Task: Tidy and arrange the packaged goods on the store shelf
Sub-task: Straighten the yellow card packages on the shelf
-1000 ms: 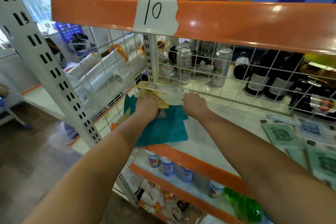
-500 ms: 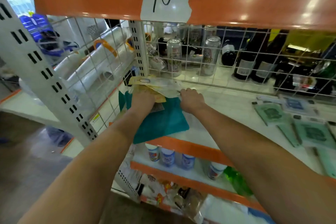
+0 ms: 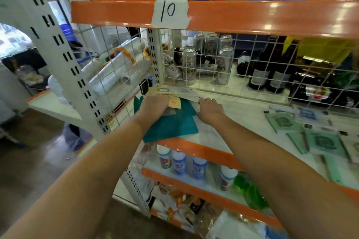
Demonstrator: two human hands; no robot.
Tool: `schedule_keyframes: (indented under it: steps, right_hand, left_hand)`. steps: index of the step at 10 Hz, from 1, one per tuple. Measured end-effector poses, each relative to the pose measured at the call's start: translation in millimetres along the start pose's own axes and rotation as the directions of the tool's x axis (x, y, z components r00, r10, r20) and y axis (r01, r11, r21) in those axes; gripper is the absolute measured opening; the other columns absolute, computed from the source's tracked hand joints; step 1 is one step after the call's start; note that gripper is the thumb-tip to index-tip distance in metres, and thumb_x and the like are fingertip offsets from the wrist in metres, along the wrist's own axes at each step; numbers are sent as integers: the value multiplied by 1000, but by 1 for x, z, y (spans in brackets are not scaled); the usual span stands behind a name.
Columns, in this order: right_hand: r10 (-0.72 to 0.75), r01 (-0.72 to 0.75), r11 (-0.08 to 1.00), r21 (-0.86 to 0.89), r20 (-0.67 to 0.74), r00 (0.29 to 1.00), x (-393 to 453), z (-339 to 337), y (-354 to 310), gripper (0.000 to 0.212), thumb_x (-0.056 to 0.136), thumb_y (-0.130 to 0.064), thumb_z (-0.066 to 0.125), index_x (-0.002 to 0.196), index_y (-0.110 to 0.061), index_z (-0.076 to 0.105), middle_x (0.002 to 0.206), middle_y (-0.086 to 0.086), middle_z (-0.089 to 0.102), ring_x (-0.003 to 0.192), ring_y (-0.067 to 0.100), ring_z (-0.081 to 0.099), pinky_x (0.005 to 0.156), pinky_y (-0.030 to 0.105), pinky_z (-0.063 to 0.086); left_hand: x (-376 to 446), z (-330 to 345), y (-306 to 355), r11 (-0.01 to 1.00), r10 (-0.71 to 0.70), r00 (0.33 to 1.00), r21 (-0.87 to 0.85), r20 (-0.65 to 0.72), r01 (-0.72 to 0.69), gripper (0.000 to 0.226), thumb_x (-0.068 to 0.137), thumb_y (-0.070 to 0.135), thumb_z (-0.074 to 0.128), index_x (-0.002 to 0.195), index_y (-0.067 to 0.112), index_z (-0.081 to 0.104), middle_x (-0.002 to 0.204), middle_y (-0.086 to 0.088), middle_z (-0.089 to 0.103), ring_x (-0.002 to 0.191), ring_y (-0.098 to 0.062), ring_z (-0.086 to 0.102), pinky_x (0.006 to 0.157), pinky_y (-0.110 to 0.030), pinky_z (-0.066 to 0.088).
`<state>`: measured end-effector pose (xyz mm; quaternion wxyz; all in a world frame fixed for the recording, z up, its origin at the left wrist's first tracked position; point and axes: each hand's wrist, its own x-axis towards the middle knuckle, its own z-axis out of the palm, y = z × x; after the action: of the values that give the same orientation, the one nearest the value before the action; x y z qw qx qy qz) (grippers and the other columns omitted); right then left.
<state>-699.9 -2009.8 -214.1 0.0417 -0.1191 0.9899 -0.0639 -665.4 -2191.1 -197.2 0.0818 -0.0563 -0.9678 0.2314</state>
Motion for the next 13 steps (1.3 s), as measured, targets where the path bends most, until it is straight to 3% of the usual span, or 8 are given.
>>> schedule_keyframes:
  steps: [4, 5, 7, 9, 10, 11, 12, 13]
  right_hand:
    - [-78, 79, 997, 25, -31, 996, -48, -13, 39, 46, 95, -17, 43, 140, -12, 35, 140, 11, 40, 130, 28, 38, 102, 39, 36]
    - [-81, 82, 996, 32, -29, 996, -58, -18, 52, 50, 94, -16, 45, 143, -12, 33, 142, 10, 39, 131, 27, 37, 103, 38, 36]
    - [-39, 40, 996, 75, -19, 999, -70, -23, 82, 50, 96, -19, 44, 143, -12, 32, 141, 11, 40, 131, 27, 37, 103, 38, 37]
    - [40, -42, 987, 153, 20, 999, -80, -20, 115, 51, 96, -24, 46, 143, -12, 33, 142, 12, 39, 131, 28, 38, 105, 38, 37]
    - [85, -93, 971, 221, 45, 995, -83, -19, 130, 49, 96, -25, 47, 141, -9, 36, 142, 12, 40, 131, 30, 40, 105, 39, 39]
    - [137, -151, 943, 297, 66, 988, -86, -18, 143, 49, 95, -25, 47, 139, -6, 38, 141, 14, 42, 129, 31, 42, 104, 38, 40]
    - [195, -212, 894, 395, 83, 977, -88, -20, 149, 49, 96, -25, 48, 140, -5, 37, 141, 15, 41, 128, 31, 43, 103, 37, 41]
    - [233, -243, 812, 531, 87, 969, -85, -21, 150, 52, 96, -25, 52, 141, -3, 37, 142, 16, 41, 128, 30, 44, 101, 35, 41]
  left_hand:
    - [-26, -76, 20, 992, -121, 989, 10, -82, 122, 33, 93, 1, 46, 125, 9, 48, 107, -10, 65, 98, -31, 63, 75, -39, 51]
    - [-25, -86, 27, 983, -163, 982, -103, -95, 154, 31, 96, 8, 48, 127, 12, 49, 105, -10, 65, 96, -32, 63, 74, -40, 53]
    - [-21, -114, 47, 948, -229, 963, -259, -145, 186, 34, 93, 7, 45, 126, 9, 51, 107, -16, 64, 98, -34, 61, 64, -31, 36]
    - [-7, -109, 69, 857, -366, 921, -435, -134, 278, 36, 99, 6, 40, 133, 12, 50, 122, -13, 60, 108, -32, 60, 79, -38, 50]
    - [-1, -104, 83, 516, -503, 864, -810, -23, 279, 36, 103, 19, 35, 131, 5, 51, 126, -18, 57, 114, -36, 55, 93, -43, 45]
    - [5, -100, 98, 229, -547, 831, -937, 101, 264, 37, 102, 20, 35, 128, -1, 51, 126, -22, 56, 117, -38, 52, 96, -41, 43]
    - [11, -96, 114, 38, -540, 812, -958, 219, 284, 36, 101, 17, 37, 126, -3, 52, 109, -15, 59, 95, -26, 50, 68, -21, 43]
    - [23, -81, 126, -106, -481, 803, -933, 351, 344, 38, 101, 22, 36, 129, 0, 49, 91, -6, 52, 92, -17, 39, 63, -18, 35]
